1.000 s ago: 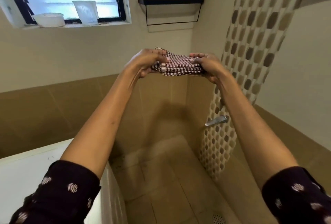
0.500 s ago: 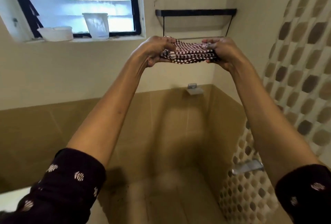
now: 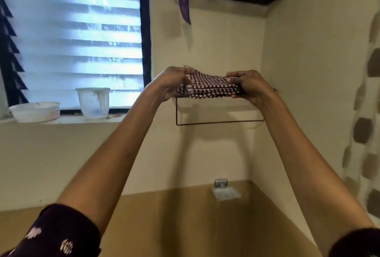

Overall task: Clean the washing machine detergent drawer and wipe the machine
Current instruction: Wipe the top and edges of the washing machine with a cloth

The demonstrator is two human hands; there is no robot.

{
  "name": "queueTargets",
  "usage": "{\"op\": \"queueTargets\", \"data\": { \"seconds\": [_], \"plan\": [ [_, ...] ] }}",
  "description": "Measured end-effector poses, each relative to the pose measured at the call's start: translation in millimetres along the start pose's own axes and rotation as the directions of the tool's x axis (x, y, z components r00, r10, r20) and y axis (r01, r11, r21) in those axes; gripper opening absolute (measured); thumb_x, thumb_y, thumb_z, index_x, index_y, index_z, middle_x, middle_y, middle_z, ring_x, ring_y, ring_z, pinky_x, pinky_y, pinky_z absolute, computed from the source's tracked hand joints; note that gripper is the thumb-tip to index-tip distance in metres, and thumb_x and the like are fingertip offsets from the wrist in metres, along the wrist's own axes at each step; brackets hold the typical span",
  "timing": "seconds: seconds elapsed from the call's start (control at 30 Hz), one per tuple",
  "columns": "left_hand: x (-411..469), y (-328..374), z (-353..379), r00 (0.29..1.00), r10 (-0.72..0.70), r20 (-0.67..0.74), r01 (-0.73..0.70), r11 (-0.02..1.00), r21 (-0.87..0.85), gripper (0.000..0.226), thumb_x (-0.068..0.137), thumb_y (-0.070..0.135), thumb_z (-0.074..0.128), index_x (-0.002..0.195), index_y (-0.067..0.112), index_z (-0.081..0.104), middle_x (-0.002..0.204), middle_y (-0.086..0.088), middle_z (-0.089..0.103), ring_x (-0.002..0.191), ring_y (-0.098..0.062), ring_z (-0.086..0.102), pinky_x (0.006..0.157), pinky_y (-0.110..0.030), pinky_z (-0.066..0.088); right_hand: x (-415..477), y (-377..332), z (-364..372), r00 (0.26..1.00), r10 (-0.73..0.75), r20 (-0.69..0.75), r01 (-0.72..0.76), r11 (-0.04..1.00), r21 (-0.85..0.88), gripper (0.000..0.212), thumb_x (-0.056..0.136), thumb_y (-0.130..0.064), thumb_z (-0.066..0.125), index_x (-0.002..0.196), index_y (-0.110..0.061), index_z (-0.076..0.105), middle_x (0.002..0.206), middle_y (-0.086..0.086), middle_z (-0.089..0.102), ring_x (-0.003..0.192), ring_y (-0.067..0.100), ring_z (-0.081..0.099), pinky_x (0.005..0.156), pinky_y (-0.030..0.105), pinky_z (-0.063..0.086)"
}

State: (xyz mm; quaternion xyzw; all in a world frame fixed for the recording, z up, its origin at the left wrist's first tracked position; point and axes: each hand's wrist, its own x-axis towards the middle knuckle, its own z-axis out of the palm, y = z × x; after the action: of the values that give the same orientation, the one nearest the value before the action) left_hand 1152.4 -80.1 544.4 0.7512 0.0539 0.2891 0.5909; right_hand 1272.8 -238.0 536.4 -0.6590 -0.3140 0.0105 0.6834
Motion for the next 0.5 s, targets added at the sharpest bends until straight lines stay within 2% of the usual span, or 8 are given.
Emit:
{"op": "queueTargets", "data": {
  "seconds": [0.07, 0.13, 0.23, 0.3, 0.37, 0.43, 0.5],
  "plan": [
    [30, 3, 4, 1.0, 0.007, -0.025, -0.008, 1.0, -0.012, 0.032, 0.092, -0.011, 0.037, 0.105, 0.007, 0.061, 0.088, -0.004, 0.061, 0.062, -0.007, 0.062, 0.05, -0.017, 0.052, 34, 0, -1, 1.0, -0.012, 0.009, 0.012, 1.0, -0.002, 0.026, 0.09, -0.002, 0.057, 0.115, -0.002, 0.061, 0.108, 0.011, 0.06, 0.076, 0.015, 0.059, 0.038, 0.018, 0.048],
    [62, 1, 7, 0.997, -0.007, -0.077, 0.005, 1.0, -0.016, 0.034, 0.094, -0.01, 0.033, 0.099, 0.008, 0.061, 0.079, -0.003, 0.06, 0.048, -0.003, 0.061, 0.045, -0.016, 0.051, 66, 1, 0, 1.0, -0.023, 0.012, 0.023, 1.0, -0.001, 0.025, 0.089, 0.0, 0.056, 0.113, -0.002, 0.061, 0.107, 0.012, 0.059, 0.072, 0.016, 0.059, 0.037, 0.018, 0.048],
    [108, -11, 6, 0.987, -0.001, -0.159, 0.004, 1.0, 0.022, 0.033, 0.094, -0.008, 0.036, 0.108, 0.006, 0.063, 0.084, -0.003, 0.061, 0.063, -0.009, 0.058, 0.046, -0.017, 0.051, 107, 7, 6, 0.998, -0.061, 0.026, 0.062, 0.996, -0.066, 0.027, 0.088, 0.004, 0.054, 0.114, 0.001, 0.061, 0.108, 0.014, 0.057, 0.07, 0.02, 0.058, 0.035, 0.02, 0.049],
    [133, -17, 5, 0.979, 0.015, -0.202, -0.002, 0.998, 0.068, 0.033, 0.092, -0.007, 0.042, 0.115, 0.005, 0.062, 0.1, -0.008, 0.064, 0.079, -0.014, 0.059, 0.058, -0.021, 0.052, 132, 12, 11, 0.996, -0.082, 0.035, 0.086, 0.987, -0.132, 0.027, 0.089, 0.003, 0.052, 0.114, 0.0, 0.06, 0.113, 0.013, 0.056, 0.08, 0.024, 0.059, 0.036, 0.02, 0.049],
    [150, -24, 3, 0.971, 0.013, -0.24, 0.015, 0.993, 0.115, 0.03, 0.091, -0.004, 0.045, 0.114, 0.003, 0.063, 0.113, -0.013, 0.063, 0.093, -0.019, 0.058, 0.066, -0.024, 0.051, 152, 19, 17, 0.994, -0.097, 0.04, 0.104, 0.973, -0.204, 0.026, 0.09, 0.001, 0.05, 0.114, -0.001, 0.061, 0.118, 0.015, 0.057, 0.077, 0.022, 0.058, 0.035, 0.018, 0.048],
    [164, -31, 1, 0.966, -0.017, -0.259, 0.06, 0.985, 0.161, 0.026, 0.089, -0.003, 0.049, 0.11, 0.0, 0.065, 0.114, -0.016, 0.063, 0.092, -0.02, 0.059, 0.064, -0.024, 0.052, 168, 28, 21, 0.994, -0.091, 0.059, 0.104, 0.952, -0.287, 0.026, 0.092, -0.001, 0.048, 0.114, 0.001, 0.061, 0.12, 0.017, 0.058, 0.064, 0.018, 0.055, 0.035, 0.017, 0.047],
    [175, -39, -1, 0.963, -0.059, -0.262, 0.125, 0.961, 0.245, 0.013, 0.088, 0.0, 0.056, 0.096, -0.001, 0.066, 0.104, -0.016, 0.063, 0.076, -0.018, 0.059, 0.056, -0.022, 0.051, 180, 38, 25, 0.994, -0.061, 0.091, 0.092, 0.918, -0.385, 0.029, 0.092, 0.0, 0.046, 0.117, 0.01, 0.058, 0.12, 0.023, 0.059, 0.056, 0.017, 0.052, 0.034, 0.017, 0.045]
  ]
}}
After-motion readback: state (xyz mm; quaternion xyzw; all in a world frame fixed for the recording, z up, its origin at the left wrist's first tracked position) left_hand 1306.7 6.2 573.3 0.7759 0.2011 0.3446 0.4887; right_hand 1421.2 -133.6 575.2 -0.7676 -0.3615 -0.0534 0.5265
